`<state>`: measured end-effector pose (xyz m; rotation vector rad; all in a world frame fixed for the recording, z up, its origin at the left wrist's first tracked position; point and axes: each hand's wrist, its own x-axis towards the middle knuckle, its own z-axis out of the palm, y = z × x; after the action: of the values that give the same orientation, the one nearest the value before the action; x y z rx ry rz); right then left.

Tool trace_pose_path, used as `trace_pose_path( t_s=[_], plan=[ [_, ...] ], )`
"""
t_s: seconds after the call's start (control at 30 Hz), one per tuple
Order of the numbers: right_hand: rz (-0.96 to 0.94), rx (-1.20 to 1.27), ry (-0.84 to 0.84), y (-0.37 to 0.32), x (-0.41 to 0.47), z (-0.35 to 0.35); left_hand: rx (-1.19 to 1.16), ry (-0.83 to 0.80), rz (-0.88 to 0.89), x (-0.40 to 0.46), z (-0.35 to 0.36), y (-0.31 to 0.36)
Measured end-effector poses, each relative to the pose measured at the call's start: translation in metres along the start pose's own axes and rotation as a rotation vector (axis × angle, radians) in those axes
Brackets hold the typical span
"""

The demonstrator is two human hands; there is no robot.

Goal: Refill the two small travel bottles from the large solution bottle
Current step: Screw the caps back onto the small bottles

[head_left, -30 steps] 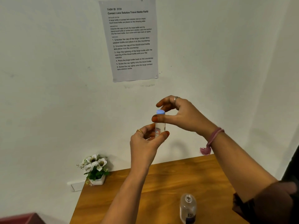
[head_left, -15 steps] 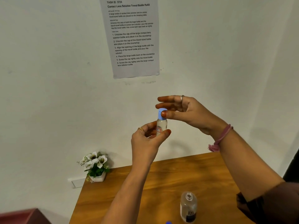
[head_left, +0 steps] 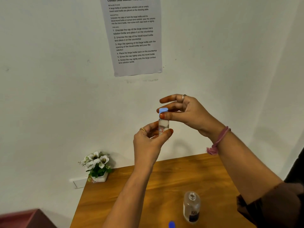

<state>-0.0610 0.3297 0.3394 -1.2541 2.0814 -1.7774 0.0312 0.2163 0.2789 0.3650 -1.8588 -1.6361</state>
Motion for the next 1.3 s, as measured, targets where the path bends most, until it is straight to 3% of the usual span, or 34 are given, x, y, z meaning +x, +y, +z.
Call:
trace_pose_path(
  t_s=[0.3,0.73,1.3],
  plan=[
    [0.062,0.049,-0.262,0.007,-0.002,-0.004,0.017,-0.080,0.000,0.000,-0.005,0.000],
    [0.023,0.188,-0.428,0.010,-0.002,-0.007,0.104,-0.307,0.026,-0.002,-0.009,0.004],
    [-0.020,0.116,-0.049,0.011,-0.013,0.019,0.069,-0.213,0.008,-0.003,-0.007,0.007]
  ],
)
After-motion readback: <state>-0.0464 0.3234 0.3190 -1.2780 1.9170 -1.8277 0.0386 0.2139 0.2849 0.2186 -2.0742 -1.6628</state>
